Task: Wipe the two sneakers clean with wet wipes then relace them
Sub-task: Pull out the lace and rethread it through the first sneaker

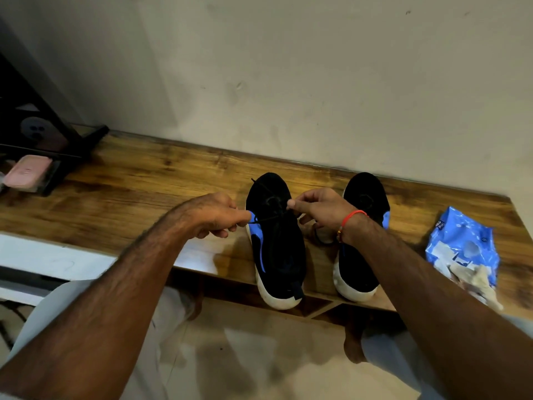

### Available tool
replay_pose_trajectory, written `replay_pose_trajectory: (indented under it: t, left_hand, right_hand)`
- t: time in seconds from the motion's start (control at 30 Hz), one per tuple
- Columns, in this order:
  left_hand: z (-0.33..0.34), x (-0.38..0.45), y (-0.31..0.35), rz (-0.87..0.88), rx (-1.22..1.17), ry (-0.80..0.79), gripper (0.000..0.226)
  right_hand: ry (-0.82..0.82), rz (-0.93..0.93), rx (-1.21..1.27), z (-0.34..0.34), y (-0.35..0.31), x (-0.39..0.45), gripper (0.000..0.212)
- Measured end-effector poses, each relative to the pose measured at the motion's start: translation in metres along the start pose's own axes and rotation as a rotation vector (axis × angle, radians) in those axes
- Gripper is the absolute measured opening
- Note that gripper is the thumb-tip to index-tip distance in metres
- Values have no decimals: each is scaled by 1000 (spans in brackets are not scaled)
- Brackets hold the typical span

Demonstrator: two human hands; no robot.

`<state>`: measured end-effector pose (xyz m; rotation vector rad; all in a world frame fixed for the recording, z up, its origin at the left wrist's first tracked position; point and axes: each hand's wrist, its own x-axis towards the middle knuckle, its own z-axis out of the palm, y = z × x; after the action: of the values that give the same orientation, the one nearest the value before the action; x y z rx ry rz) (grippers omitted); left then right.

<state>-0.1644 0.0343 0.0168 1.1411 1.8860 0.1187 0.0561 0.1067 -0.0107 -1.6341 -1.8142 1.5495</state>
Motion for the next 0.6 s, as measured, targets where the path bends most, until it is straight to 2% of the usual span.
replay_pose_trajectory:
  t: [0.13, 0.27, 0.33, 0.47, 0.6]
  left_hand:
    - [-1, -3, -3, -15, 81, -43, 17]
    - [8, -2, -2, -9, 157, -51, 16]
    - [14, 2, -1, 49, 127, 31, 11]
    - [39, 4, 12, 286, 18, 303, 13]
    - [61, 10, 15, 385, 152, 361, 32]
  right_hand:
    - [28, -61, -42, 11, 0, 1, 38]
    - [43, -90, 1, 21, -2, 1, 19]
    - [70, -24, 109, 21, -2, 1, 13]
    - [67, 70, 315, 18, -1, 3, 10]
    - [43, 148, 494, 13, -1, 3, 7]
